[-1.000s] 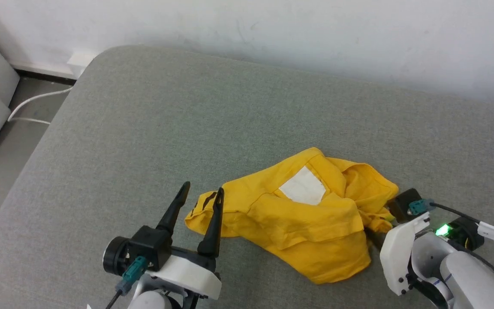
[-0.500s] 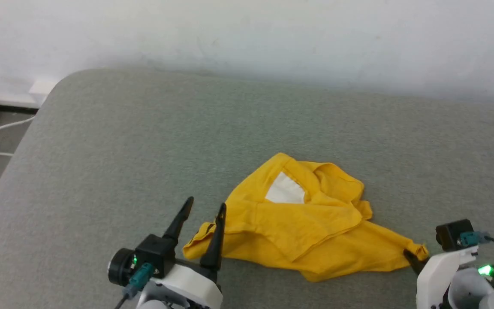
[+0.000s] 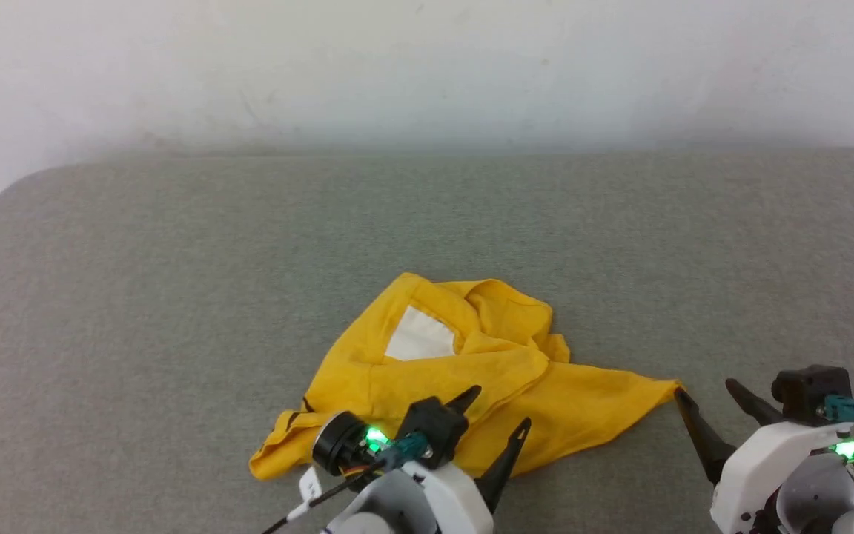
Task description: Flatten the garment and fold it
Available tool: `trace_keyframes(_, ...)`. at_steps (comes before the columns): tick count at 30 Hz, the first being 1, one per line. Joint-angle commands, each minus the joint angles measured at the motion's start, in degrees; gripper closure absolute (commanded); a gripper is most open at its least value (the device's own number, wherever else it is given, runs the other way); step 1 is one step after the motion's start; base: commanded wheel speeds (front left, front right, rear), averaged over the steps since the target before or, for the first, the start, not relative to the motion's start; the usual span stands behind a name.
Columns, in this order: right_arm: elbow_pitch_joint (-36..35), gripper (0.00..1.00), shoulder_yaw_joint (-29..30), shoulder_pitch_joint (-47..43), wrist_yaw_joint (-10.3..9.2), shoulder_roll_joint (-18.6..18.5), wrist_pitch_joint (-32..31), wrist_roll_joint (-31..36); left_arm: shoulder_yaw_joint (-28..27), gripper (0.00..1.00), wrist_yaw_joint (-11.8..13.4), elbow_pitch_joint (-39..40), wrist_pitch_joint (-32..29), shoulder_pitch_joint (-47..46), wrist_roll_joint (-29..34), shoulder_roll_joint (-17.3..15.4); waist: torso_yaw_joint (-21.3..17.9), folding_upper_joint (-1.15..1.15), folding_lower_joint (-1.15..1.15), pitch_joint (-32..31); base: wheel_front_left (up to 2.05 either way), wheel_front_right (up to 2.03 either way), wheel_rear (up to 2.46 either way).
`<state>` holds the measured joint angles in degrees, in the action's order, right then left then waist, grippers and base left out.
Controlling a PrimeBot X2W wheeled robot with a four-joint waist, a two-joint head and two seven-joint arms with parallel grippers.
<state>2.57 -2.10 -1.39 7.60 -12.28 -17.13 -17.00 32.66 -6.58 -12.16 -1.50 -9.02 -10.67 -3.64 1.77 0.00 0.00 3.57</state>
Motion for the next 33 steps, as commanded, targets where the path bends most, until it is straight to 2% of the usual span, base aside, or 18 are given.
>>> trace_keyframes(1, -0.3, 0.00, 0.0, -0.8, -0.11, 0.4, -0.2, 0.5, 0.3, 0.00, 0.1, -0.6, -1.3, -1.5, 0.3, 0.0, -2.1, 0.00, 0.00, 0.8, 0.00, 0.00, 0.00)
trace_keyframes(6, -1.0, 0.00, -0.2, -0.8, -0.11, 1.3, -0.4, 0.8, 1.1, 0.00, 1.3, -4.0, -6.5, -5.3, 2.1, 0.0, -4.3, 0.00, 0.00, 2.7, 0.00, 0.00, 0.00)
trace_keyframes(10, -0.8, 0.00, 0.0, -0.4, -0.11, 1.9, 0.1, 0.8, 0.9, 0.00, 3.2, -7.1, -8.5, -8.0, 4.0, -0.8, -5.3, 0.00, 0.00, 4.0, 0.00, 0.00, 0.00)
trace_keyframes(12, -0.5, 0.00, 0.1, -0.2, -0.11, 2.1, 0.4, 0.8, 1.6, 0.00, 2.9, -8.5, -9.1, -9.0, 4.7, -1.2, -5.6, 0.00, 0.00, 4.5, 0.00, 0.00, 0.00)
trace_keyframes(13, -0.3, 0.00, 0.2, -0.1, -0.11, 2.3, 0.6, 0.8, 1.6, 0.11, 2.5, -9.1, -9.5, -9.2, 4.1, -1.2, -5.6, 0.00, 0.00, 4.7, 0.00, 0.00, 0.00)
trace_keyframes(14, -0.1, 0.00, 0.3, 0.0, -0.11, 2.4, 0.8, 0.8, 1.7, 0.98, 2.2, -9.4, -9.6, -9.4, 3.5, -1.1, -5.6, 0.00, 0.00, 4.8, 0.00, 0.00, 0.00)
trace_keyframes(20, 1.5, 0.00, 0.8, -0.1, -0.11, 2.9, 1.6, 1.1, 1.2, 1.00, 1.2, -7.3, -7.0, -10.2, -0.5, -0.4, -4.4, 0.00, 0.00, 4.3, 0.00, 0.00, 0.00)
trace_keyframes(23, 2.0, 0.00, 1.0, -0.1, -0.11, 3.1, 1.7, 1.3, -0.3, 1.00, 1.6, -3.7, -4.4, -10.7, -3.0, 0.0, -3.4, 0.00, 0.00, 3.3, 0.00, 0.00, 0.00)
trace_keyframes(29, 2.4, 0.00, 1.5, -0.5, -0.11, 3.5, 1.9, 1.7, -8.1, 1.00, 5.3, 5.9, 0.2, -9.9, -10.0, 0.3, -0.8, 0.00, 0.00, 1.6, 0.00, 0.00, 0.00)
trace_keyframes(33, 2.3, 0.00, 1.4, -0.6, -0.11, 3.8, 1.8, 1.8, -15.6, 1.00, 9.0, 9.9, 1.7, -7.8, -13.1, -1.8, 0.9, 0.00, 0.00, 1.3, 0.00, 0.00, 0.00)
